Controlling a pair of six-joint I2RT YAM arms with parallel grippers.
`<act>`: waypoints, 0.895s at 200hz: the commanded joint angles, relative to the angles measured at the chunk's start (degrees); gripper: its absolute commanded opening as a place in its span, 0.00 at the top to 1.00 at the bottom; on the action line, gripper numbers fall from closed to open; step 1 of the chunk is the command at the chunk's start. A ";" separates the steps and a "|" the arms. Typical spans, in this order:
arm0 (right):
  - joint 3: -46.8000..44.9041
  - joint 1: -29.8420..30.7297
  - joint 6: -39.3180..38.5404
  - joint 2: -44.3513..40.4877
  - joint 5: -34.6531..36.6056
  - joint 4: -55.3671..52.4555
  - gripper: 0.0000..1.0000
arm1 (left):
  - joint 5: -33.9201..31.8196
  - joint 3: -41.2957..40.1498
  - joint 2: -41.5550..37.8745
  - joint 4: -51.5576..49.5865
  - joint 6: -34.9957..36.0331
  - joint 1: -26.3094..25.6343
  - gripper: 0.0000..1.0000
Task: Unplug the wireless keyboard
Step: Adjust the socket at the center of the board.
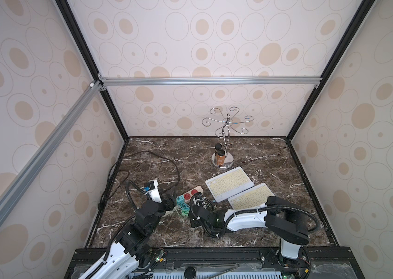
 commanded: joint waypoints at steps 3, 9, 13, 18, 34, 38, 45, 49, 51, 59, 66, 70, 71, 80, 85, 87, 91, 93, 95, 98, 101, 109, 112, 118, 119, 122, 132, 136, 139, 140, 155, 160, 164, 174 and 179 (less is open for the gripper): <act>0.27 -3.23 0.80 2.75 1.28 -0.96 0.84 | -3.12 2.14 3.25 -0.15 1.28 2.25 0.32; 0.61 -3.72 0.69 3.20 1.22 -0.89 0.85 | -2.76 1.65 4.75 0.54 1.07 3.10 0.32; 0.78 -4.06 0.58 3.55 1.24 -0.85 0.85 | -2.41 1.21 5.83 1.13 0.90 3.81 0.32; 1.10 -4.58 0.57 3.97 1.19 -0.91 0.85 | -1.97 0.43 7.04 1.92 0.64 4.83 0.33; 1.70 -6.04 0.36 5.14 0.98 -0.23 0.85 | 0.27 -2.65 10.24 5.74 -0.17 9.69 0.35; 1.91 -6.44 0.29 5.47 0.69 -0.05 0.85 | 1.44 -3.41 10.84 6.56 -0.42 11.23 0.37; 2.41 -7.04 0.03 6.18 0.17 0.33 0.85 | 3.84 -4.79 12.00 8.45 -0.77 13.96 0.39; 2.70 -7.37 -0.16 6.60 -0.21 0.55 0.85 | 5.35 -5.56 12.54 9.31 -1.21 15.80 0.40; 2.90 -7.49 -0.33 6.83 -0.38 0.54 0.86 | 6.17 -5.83 12.72 9.73 -1.61 16.57 0.41; 3.89 -7.99 -0.77 7.71 -1.17 0.50 0.86 | 10.00 -7.06 13.21 11.61 -2.10 19.39 0.46; 4.86 -8.30 -1.38 8.52 -1.56 0.39 0.86 | 11.95 -7.87 13.26 12.78 -2.49 21.01 0.46; 5.42 -8.36 -1.63 9.02 -1.58 0.30 0.86 | 12.37 -8.16 13.16 13.00 -2.81 21.60 0.47; 5.62 -8.38 -1.67 9.18 -1.58 0.24 0.86 | 12.38 -8.22 13.15 13.00 -2.88 21.72 0.47; 7.05 -8.73 -1.96 10.36 -1.88 -0.56 0.86 | 12.38 -8.74 12.83 13.08 -3.41 22.66 0.46; 7.84 -8.97 -2.15 10.97 -2.20 -0.91 0.86 | 12.61 -9.02 12.66 13.25 -3.62 23.07 0.46; 8.14 -9.05 -2.19 11.24 -2.37 -0.95 0.86 | 12.75 -9.11 12.58 13.31 -3.62 23.24 0.46; 8.75 -9.25 -2.26 11.82 -2.72 -1.11 0.87 | 13.10 -9.24 12.60 13.52 -3.71 23.51 0.45; 8.99 -9.38 -2.26 12.05 -2.88 -1.13 0.87 | 13.32 -9.32 12.60 13.62 -3.79 23.57 0.45; 9.22 -9.55 -2.24 12.28 -3.07 -1.20 0.87 | 13.48 -9.40 12.61 13.73 -3.86 23.65 0.45; 9.57 -9.69 -2.23 12.58 -3.37 -1.20 0.87 | 13.79 -9.55 12.67 13.86 -4.02 23.80 0.45; 9.83 -9.94 -2.31 12.95 -3.54 -1.20 0.87 | 14.06 -9.80 12.81 14.14 -4.26 23.89 0.45; 10.60 -10.43 -2.19 13.76 -4.16 -1.15 0.88 | 15.09 -10.72 13.40 15.58 -4.94 23.90 0.45; 10.90 -10.61 -2.15 14.03 -4.42 -1.21 0.88 | 15.56 -11.15 13.72 16.34 -5.15 23.94 0.44; 11.35 -10.99 -2.12 14.46 -5.04 -1.34 0.89 | 16.34 -11.96 14.38 17.46 -5.55 23.94 0.44; 11.40 -11.10 -2.09 14.53 -5.15 -1.37 0.90 | 16.43 -12.10 14.50 17.43 -5.61 23.94 0.44; 11.62 -11.34 -2.06 14.52 -5.58 -1.54 0.90 | 16.58 -12.41 14.82 18.82 -5.77 24.02 0.44; 11.72 -11.81 -2.08 14.68 -6.12 -1.85 0.91 | 16.67 -13.14 15.50 20.06 -6.61 24.08 0.46; 11.59 -11.82 -2.08 14.55 -5.87 -1.76 0.91 | 17.07 -13.45 15.51 20.57 -6.91 24.01 0.46; 11.46 -11.82 -2.06 14.36 -5.62 -1.69 0.91 | 17.44 -13.66 15.39 20.91 -7.09 24.07 0.46; 11.40 -11.78 -2.06 14.35 -5.54 -1.67 0.91 | 17.59 -13.74 15.36 21.05 -7.17 24.10 0.46; 10.48 -11.83 -2.23 13.30 -4.64 -1.54 0.91 | 19.85 -14.52 14.11 22.49 -7.76 24.07 0.47; 10.22 -11.76 -2.43 12.82 -4.34 -1.64 0.91 | 21.03 -14.69 13.53 22.95 -7.71 24.04 0.47; 9.92 -11.76 -2.53 12.33 -4.16 -1.66 0.91 | 22.29 -14.79 13.02 23.34 -7.54 24.03 0.47; 8.85 -11.82 -2.91 11.02 -3.66 -1.35 0.91 | 25.91 -14.64 11.79 23.99 -7.00 24.03 0.46; 8.19 -11.80 -3.04 10.23 -3.53 -1.07 0.91 | 27.77 -14.70 11.09 24.16 -6.98 24.03 0.46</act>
